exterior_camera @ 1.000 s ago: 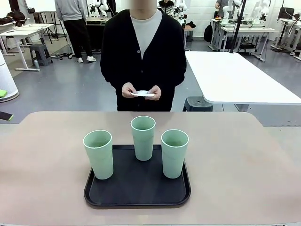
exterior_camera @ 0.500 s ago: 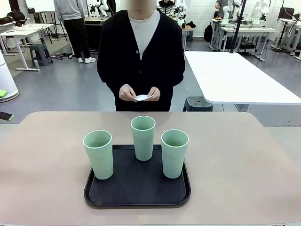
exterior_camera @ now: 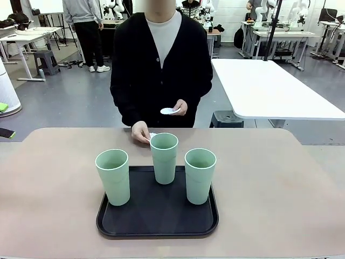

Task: Place coasters on the table and set cups on them.
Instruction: Pick up one Reusable plastic cup and place it on a coaster set by the human.

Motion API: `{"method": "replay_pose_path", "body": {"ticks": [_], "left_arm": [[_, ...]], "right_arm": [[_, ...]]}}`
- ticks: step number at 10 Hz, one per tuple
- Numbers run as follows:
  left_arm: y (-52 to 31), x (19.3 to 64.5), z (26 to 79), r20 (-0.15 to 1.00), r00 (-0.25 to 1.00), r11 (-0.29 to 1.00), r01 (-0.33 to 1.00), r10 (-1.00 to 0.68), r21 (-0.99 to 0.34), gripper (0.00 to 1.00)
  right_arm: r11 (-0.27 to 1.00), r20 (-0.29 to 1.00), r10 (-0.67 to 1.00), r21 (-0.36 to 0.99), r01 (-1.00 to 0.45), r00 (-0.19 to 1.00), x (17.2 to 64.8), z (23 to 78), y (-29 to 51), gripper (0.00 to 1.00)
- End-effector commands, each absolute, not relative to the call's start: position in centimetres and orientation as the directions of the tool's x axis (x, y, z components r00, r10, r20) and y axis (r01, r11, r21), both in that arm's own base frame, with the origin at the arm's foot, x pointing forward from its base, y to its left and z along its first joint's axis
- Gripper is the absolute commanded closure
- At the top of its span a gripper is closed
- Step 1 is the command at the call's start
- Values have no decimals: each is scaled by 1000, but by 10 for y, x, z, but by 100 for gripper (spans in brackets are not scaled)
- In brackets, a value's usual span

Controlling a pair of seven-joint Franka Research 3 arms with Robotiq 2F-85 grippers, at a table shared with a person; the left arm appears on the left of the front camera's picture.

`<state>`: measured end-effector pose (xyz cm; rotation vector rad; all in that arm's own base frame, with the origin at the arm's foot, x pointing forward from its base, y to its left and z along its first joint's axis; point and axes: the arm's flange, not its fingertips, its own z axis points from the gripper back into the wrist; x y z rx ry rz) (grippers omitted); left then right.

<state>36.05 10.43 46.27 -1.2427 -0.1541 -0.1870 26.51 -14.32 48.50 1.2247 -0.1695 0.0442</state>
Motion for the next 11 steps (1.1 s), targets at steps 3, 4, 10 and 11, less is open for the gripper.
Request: {"method": "replay_pose_path", "body": {"ticks": [3,4,10,11], "left_arm": [[105,360,463,230,972,302,235,-54,-924,0],[105,360,463,230,972,302,235,-54,-924,0],[105,360,463,230,972,302,235,-54,-924,0],[105,360,463,230,972,302,235,-54,-924,0]], "right_arm": [[338,155,-55,932,-128,986,265,485,-143,0],[338,155,-55,932,-128,986,265,485,-143,0],[338,155,-55,932,-128,986,265,485,-143,0],[338,155,-55,932,-128,986,265,485,-143,0]]}}
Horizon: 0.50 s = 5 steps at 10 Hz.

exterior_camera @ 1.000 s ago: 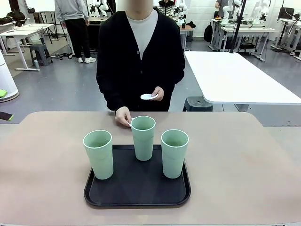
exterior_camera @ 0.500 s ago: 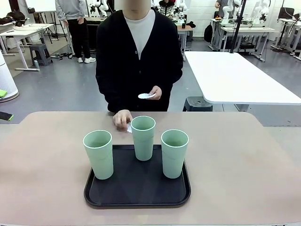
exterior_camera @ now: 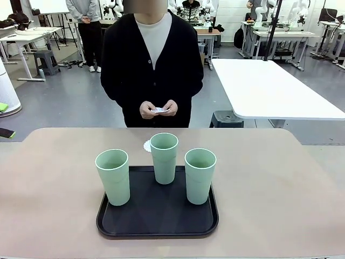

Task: Place coasters on the table and set cups on them.
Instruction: Pick up one Reusable plastic cup and place it on a coaster set by the human.

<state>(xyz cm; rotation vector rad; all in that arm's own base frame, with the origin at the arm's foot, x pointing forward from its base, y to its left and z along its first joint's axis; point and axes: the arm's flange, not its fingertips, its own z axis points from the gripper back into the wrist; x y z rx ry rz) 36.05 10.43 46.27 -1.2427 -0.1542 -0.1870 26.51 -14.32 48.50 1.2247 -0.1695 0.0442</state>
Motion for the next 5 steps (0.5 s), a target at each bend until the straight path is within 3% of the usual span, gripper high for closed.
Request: {"method": "replay_pose_path", "body": {"ticks": [1,2,4,5], "left_arm": [[104,360,463,218,974,310,225,-57,-924,0],[107,385,478,424,890,736,397,-165,-548,0],[95,417,502,480,749,757,611,-458,-231,0],[86,428,512,486,675,694,698,-555,-178,0]], "right_arm": [[338,155,-55,932,-128,986,265,485,-143,0],[338,155,-55,932,-128,986,265,485,-143,0],[338,155,-55,932,-128,986,265,485,-143,0],[338,155,-55,932,-128,986,265,485,-143,0]]}}
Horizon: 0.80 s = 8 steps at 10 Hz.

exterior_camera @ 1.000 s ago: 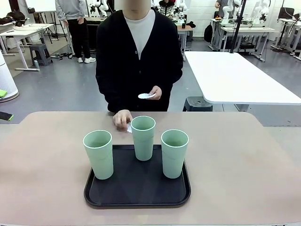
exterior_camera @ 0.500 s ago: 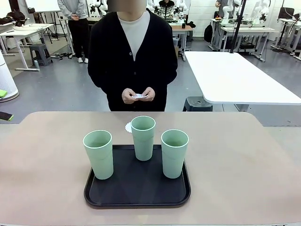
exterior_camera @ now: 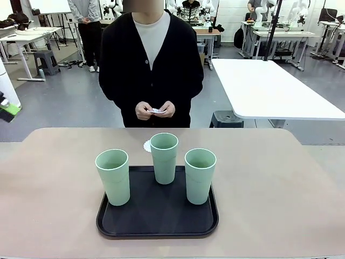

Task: Place coasters on the table and set cups on them.
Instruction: Pick up one Reusable plastic cup and place it on a coaster set by the human.

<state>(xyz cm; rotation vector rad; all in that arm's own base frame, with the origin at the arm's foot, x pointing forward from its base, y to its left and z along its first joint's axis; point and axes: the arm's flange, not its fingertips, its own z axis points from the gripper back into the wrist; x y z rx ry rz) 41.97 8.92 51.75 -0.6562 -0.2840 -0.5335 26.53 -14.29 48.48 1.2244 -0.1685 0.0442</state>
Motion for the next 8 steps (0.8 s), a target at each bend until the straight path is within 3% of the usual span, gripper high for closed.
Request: {"method": "replay_pose_path", "body": {"ticks": [1,4,8], "left_arm": [[72,430,521,470,605,625,769,-643,-136,0],[14,420,526,384,411,463,885,-827,50,0],[-53,399,507,237,246,281,951,-940,126,0]], "right_arm": [[338,155,-55,932,-128,986,265,485,-143,0],[338,155,-55,932,-128,986,265,485,-143,0],[338,155,-55,932,-128,986,265,485,-143,0]]}}
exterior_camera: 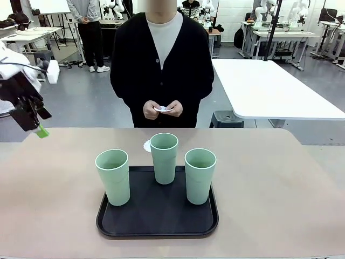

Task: Place coasters on the table and set cups on them.
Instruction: Pick up one Reusable plastic cup and place it on a coaster set by the human.

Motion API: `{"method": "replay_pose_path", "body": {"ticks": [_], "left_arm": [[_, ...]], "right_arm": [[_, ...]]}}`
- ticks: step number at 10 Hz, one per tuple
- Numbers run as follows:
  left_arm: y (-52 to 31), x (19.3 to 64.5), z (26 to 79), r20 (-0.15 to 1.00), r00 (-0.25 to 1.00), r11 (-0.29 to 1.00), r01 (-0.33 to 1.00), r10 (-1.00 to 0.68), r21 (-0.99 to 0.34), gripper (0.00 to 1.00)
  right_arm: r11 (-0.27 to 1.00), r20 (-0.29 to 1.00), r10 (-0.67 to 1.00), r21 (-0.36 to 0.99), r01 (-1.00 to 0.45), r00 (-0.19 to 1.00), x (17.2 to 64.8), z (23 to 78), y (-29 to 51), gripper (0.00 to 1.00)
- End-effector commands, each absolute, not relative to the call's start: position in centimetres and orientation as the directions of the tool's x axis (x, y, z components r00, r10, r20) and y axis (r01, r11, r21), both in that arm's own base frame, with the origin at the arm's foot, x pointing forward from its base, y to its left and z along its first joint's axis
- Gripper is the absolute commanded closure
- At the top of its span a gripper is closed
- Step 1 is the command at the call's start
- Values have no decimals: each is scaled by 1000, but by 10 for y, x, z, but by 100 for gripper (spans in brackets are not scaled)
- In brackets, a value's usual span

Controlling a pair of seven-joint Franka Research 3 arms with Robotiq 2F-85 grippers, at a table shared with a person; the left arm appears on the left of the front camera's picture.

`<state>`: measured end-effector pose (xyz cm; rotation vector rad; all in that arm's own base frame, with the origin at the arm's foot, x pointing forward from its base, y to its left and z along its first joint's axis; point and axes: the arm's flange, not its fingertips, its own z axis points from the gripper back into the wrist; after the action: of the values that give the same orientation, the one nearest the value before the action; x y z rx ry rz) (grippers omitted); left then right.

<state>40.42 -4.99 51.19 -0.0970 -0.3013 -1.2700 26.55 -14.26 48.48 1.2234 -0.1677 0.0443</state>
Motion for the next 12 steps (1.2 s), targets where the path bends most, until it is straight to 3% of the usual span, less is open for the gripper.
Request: {"method": "replay_pose_path", "body": {"ticks": [1,3,4,7,8,9,10,12], "left_arm": [[-64,398,500,224,220,249,962,-949,112,0],[-72,397,490,162,231,246,966,-959,79,0],[-71,397,498,240,209,235,968,-948,86,0],[-72,398,494,224,207,230,970,-952,79,0],[-52,395,492,341,-33,13,991,-940,131,0],[-35,403,485,494,-94,23,974,-864,226,0],[-23,410,469,603,-140,9,971,-785,237,0],[-12,431,446,733,-123,6,985,-669,171,0]], "right_arm": [[338,155,-55,932,-128,986,265,485,-143,0],[338,155,-55,932,-128,986,265,485,-143,0],[338,155,-55,932,-128,986,265,485,-143,0],[338,155,-55,932,-128,986,265,485,-143,0],[338,155,-55,932,-128,986,265,485,-143,0],[338,155,-55,932,-128,986,265,485,-143,0],[338,155,-55,932,-128,986,265,485,-143,0],[338,155,-55,932,-128,986,265,485,-143,0]]}}
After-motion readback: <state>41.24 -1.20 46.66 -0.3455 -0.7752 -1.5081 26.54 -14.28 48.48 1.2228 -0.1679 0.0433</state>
